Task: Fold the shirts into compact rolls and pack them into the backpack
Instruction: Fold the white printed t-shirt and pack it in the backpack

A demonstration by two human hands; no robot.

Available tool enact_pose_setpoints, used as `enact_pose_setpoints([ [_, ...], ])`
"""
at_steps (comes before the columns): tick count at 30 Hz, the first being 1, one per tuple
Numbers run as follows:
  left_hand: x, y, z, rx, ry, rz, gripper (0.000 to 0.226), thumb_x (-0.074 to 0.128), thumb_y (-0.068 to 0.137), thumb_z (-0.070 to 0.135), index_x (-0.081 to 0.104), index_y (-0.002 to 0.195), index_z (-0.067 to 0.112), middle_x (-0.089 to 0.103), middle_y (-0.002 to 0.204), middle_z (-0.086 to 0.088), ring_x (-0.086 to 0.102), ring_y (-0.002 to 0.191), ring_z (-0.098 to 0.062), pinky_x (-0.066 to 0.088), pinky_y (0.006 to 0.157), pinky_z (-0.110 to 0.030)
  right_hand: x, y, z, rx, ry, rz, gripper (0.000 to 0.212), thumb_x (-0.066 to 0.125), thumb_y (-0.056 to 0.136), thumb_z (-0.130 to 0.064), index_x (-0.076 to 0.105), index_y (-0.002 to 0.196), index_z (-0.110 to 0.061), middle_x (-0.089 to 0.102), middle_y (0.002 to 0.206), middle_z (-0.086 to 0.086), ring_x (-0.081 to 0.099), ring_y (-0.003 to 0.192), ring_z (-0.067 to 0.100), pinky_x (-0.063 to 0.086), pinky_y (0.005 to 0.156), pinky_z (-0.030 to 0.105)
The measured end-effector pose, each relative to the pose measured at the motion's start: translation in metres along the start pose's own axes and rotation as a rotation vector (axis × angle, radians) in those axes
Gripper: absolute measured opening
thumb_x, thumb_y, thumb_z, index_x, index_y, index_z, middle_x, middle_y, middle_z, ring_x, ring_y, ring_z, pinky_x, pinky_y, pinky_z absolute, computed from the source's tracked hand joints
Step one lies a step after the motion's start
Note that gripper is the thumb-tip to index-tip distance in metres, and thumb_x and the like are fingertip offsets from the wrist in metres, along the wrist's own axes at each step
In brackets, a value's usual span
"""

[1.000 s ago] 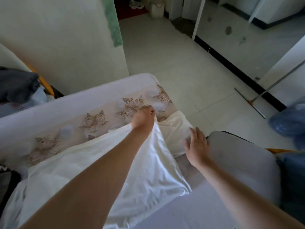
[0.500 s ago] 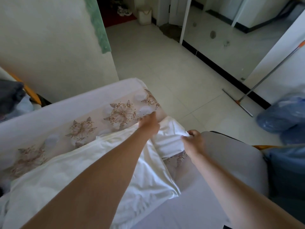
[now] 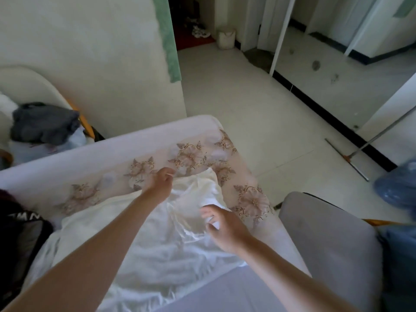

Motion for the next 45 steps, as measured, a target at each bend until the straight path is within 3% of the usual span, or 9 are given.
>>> enact_pose_setpoints([
  [4, 0.028, -0.037, 0.007, 0.083, 0.276, -0.149, 0.050, 0.059, 0.084, 0.062, 0.049, 0.129, 0.041, 0.046, 0.124, 0.010, 0.057, 0.105, -0.019, 0.051, 0.083, -0.035, 0.011, 0.009, 0.020, -0.100, -0.336, 0.146, 0.037, 0.058, 0.089, -0.011, 0.067, 0.122, -0.025, 0.064, 0.127, -0.008, 0.056, 0.119, 0.015, 0.043, 0.105, 0.037],
  [12, 0.029, -0.031, -0.012, 0.066, 0.490, 0.074, 0.043, 0.042, 0.093, 0.004, 0.053, 0.130, 0.022, 0.062, 0.125, -0.005, 0.057, 0.111, -0.027, 0.047, 0.091, -0.038, 0.017, 0.012, 0.036, -0.148, -0.334, 0.187, 0.018, 0.063, 0.090, -0.012, 0.073, 0.102, -0.021, 0.066, 0.113, -0.006, 0.059, 0.106, 0.019, 0.049, 0.092, 0.032],
  [16, 0.046, -0.034, 0.047, 0.695, 0.551, 0.180, 0.068, 0.046, 0.069, -0.017, 0.059, 0.128, 0.015, 0.057, 0.128, -0.007, 0.052, 0.118, -0.029, 0.046, 0.099, -0.045, 0.009, 0.018, 0.039, -0.085, -0.228, 0.312, 0.017, 0.063, 0.090, -0.007, 0.071, 0.099, -0.019, 0.063, 0.100, -0.005, 0.056, 0.097, 0.015, 0.049, 0.085, 0.028],
  [19, 0.083, -0.035, 0.070, 1.049, 0.704, -0.138, 0.067, 0.049, 0.082, -0.013, 0.050, 0.141, 0.019, 0.039, 0.153, -0.008, 0.036, 0.141, -0.026, 0.037, 0.111, -0.043, 0.006, 0.020, 0.048, 0.015, -0.173, 0.396, 0.024, 0.066, 0.085, 0.000, 0.069, 0.099, -0.019, 0.057, 0.100, -0.004, 0.057, 0.093, 0.015, 0.052, 0.082, 0.028],
  [23, 0.096, -0.004, 0.058, 0.942, 1.008, -0.297, 0.064, 0.041, 0.098, 0.002, 0.024, 0.155, 0.025, 0.019, 0.163, -0.004, 0.020, 0.148, -0.022, 0.033, 0.112, -0.042, 0.008, 0.022, 0.055, 0.132, -0.185, 0.379, 0.029, 0.073, 0.082, -0.003, 0.065, 0.107, -0.015, 0.056, 0.109, 0.002, 0.056, 0.102, 0.022, 0.050, 0.084, 0.033],
  [29, 0.078, -0.008, 0.070, 1.045, 1.104, -0.094, 0.041, 0.054, 0.088, 0.006, 0.060, 0.125, 0.020, 0.053, 0.130, -0.004, 0.047, 0.120, -0.026, 0.037, 0.102, -0.041, 0.000, 0.022, 0.054, 0.403, -0.411, 0.348, 0.039, 0.068, 0.080, -0.028, 0.063, 0.118, -0.020, 0.061, 0.117, 0.004, 0.050, 0.117, 0.029, 0.041, 0.094, 0.040],
  [37, -0.024, -0.031, 0.024, 0.901, 0.789, 0.151, 0.040, 0.071, 0.057, -0.018, 0.066, 0.081, 0.015, 0.057, 0.089, -0.002, 0.051, 0.057, -0.018, 0.041, 0.035, -0.027, 0.013, 0.028, -0.045, 0.332, -0.215, -0.021, 0.015, 0.060, 0.079, -0.030, 0.051, 0.072, -0.021, 0.058, 0.071, -0.008, 0.054, 0.066, 0.013, 0.038, 0.054, 0.026],
  [41, -0.079, -0.059, -0.026, 0.708, 0.757, 0.166, 0.034, 0.077, 0.063, -0.009, 0.067, 0.081, 0.017, 0.061, 0.097, -0.002, 0.062, 0.075, -0.022, 0.050, 0.046, -0.031, 0.054, 0.027, -0.102, 0.260, 0.033, -0.278, 0.016, 0.071, 0.080, -0.026, 0.056, 0.084, -0.021, 0.061, 0.081, -0.003, 0.058, 0.071, 0.012, 0.047, 0.062, 0.026],
  [45, -0.096, -0.092, -0.103, 0.289, 0.899, 0.034, 0.062, 0.053, 0.087, -0.003, 0.049, 0.140, 0.030, 0.034, 0.149, -0.003, 0.041, 0.130, -0.026, 0.042, 0.103, -0.041, 0.109, 0.009, -0.123, 0.464, 0.532, -0.677, 0.037, 0.070, 0.092, -0.016, 0.053, 0.124, -0.014, 0.055, 0.129, 0.011, 0.058, 0.119, 0.030, 0.059, 0.078, 0.048],
])
Point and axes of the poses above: each hand's wrist, its own y-axis towards the middle knuckle, its own x-axis out of the palm, z = x × y, the point moved 5 cm from there along y, towards the middle knuckle
